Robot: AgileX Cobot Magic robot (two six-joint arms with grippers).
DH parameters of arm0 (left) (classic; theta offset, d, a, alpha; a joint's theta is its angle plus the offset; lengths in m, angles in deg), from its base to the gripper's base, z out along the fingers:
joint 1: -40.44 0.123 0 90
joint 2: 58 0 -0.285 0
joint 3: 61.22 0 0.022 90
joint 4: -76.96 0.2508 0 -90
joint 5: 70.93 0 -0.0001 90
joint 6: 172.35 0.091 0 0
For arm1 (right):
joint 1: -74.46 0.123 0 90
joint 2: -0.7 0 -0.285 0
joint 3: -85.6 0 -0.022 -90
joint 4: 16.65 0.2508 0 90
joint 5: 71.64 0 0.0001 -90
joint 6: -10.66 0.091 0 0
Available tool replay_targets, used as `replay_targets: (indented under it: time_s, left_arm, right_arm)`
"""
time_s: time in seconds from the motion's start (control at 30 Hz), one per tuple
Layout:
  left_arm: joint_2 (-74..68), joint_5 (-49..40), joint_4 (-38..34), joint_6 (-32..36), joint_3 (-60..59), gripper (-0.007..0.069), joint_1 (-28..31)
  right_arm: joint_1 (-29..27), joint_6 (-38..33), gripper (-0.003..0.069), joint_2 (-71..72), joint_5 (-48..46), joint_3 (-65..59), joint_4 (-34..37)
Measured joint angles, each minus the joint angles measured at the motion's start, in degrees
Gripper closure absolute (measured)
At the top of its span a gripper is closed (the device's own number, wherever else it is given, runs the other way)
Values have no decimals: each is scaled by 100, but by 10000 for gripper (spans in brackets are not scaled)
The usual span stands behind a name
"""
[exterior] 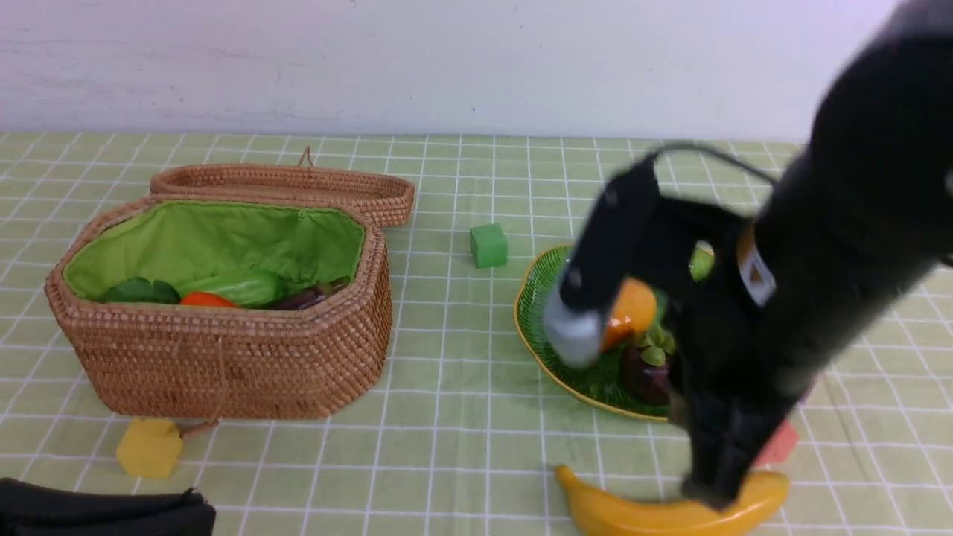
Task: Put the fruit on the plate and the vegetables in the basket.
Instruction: Use the right arm to grab a banana and put it into the right plate
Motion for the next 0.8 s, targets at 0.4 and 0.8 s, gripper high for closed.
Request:
replay_targets:
  time_s: [0.4, 0.8]
  left_arm:
    - [0, -3, -29, 14, -4, 635, 0]
    - [0, -42, -6, 14, -4, 634, 0]
  right_arm:
    - [-540, -977, 83, -756, 2204, -1653, -251]
    - [-636, -1575, 125, -1585, 2895, -1654, -286]
